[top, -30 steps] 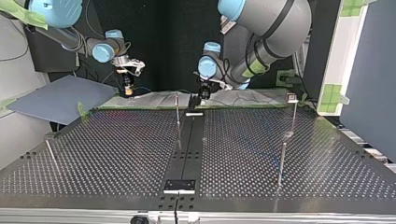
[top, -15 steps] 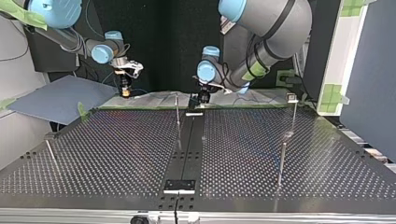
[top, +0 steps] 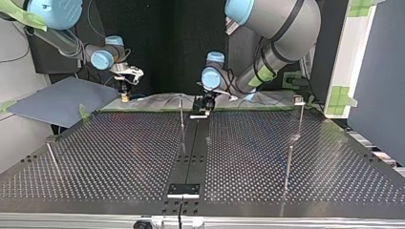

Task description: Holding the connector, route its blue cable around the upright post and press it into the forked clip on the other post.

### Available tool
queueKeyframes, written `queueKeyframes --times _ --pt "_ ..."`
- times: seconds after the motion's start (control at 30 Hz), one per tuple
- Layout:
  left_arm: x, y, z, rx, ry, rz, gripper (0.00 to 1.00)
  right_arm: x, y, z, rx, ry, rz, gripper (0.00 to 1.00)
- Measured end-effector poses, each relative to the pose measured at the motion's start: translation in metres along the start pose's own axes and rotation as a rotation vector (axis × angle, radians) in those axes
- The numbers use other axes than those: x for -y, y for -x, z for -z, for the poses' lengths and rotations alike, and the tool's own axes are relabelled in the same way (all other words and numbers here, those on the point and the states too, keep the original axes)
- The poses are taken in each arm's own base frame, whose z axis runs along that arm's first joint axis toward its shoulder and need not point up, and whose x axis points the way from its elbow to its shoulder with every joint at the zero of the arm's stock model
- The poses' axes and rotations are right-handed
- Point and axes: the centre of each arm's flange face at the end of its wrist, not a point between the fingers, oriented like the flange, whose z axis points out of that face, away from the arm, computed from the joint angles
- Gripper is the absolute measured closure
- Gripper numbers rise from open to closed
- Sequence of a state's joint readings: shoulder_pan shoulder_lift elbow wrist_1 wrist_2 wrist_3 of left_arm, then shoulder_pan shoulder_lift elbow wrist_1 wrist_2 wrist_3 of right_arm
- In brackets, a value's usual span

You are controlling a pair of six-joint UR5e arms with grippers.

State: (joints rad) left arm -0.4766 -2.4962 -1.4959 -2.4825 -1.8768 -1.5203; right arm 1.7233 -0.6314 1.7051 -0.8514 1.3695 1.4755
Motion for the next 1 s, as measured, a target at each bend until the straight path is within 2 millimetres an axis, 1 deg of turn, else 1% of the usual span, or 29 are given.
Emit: queueKeyframes --times 0.33,0.77,1.0 --pt "-0.002 0.010 -0.011 0.007 -0.024 0.015 1.00 -0.009 -0.010 -0.012 -0.012 0.012 0.002 1.00" --pt "-0.003 0.017 -0.018 0.003 -0.052 0.040 1.00 -0.030 -0.032 -0.035 -0.039 0.046 -0.008 1.00" --pt "-0.004 0.020 -0.020 -0.003 -0.053 0.040 1.00 -0.043 -0.039 -0.042 -0.051 0.087 -0.019 1.00"
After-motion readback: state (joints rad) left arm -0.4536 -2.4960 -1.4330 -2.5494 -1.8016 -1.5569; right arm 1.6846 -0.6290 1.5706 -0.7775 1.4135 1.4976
